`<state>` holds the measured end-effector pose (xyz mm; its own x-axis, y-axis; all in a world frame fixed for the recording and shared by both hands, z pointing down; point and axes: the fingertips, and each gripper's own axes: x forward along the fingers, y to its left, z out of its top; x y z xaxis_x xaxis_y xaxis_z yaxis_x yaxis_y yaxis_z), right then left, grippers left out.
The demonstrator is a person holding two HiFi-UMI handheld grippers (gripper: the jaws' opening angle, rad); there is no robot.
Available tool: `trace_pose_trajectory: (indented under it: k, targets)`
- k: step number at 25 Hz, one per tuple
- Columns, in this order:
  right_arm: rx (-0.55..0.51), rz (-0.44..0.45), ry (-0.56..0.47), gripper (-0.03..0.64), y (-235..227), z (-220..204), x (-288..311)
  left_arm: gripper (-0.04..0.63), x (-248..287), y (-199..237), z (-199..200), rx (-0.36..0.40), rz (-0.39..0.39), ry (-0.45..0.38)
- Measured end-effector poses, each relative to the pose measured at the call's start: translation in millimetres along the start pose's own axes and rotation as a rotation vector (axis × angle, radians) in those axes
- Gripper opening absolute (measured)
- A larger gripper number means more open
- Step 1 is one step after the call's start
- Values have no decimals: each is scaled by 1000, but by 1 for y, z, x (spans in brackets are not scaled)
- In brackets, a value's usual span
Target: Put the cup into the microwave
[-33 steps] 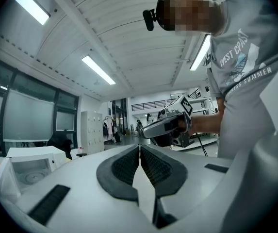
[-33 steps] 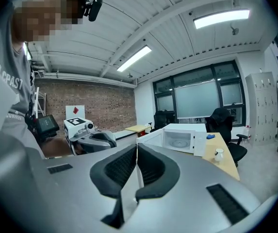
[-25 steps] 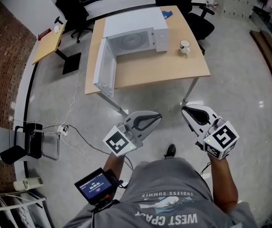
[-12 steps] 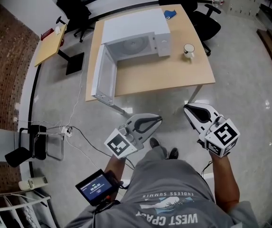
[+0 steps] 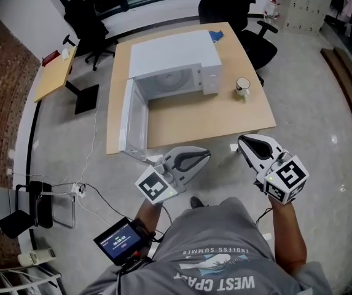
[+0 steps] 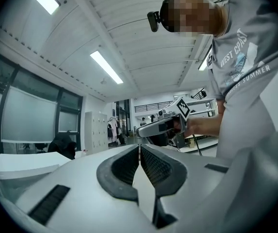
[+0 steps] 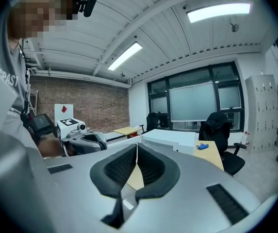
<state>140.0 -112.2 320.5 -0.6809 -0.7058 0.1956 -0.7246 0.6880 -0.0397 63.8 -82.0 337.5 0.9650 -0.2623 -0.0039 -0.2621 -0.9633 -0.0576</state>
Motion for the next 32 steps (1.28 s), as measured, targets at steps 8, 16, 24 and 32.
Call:
trace_pose_trajectory:
  k: [8, 16, 24, 32]
  targets:
    - [26, -60, 27, 19, -30, -10, 32, 27, -18, 31, -13, -29, 5, 11]
    - [53, -121, 73, 20, -101, -42, 64, 26, -21, 66, -29, -55, 60, 44]
    - [128, -198, 161, 21, -212, -102, 102, 27, 2, 114, -56, -111, 117, 106]
    - [184, -270, 335, 107, -327, -194, 141, 28, 45, 166, -84, -193, 163, 146]
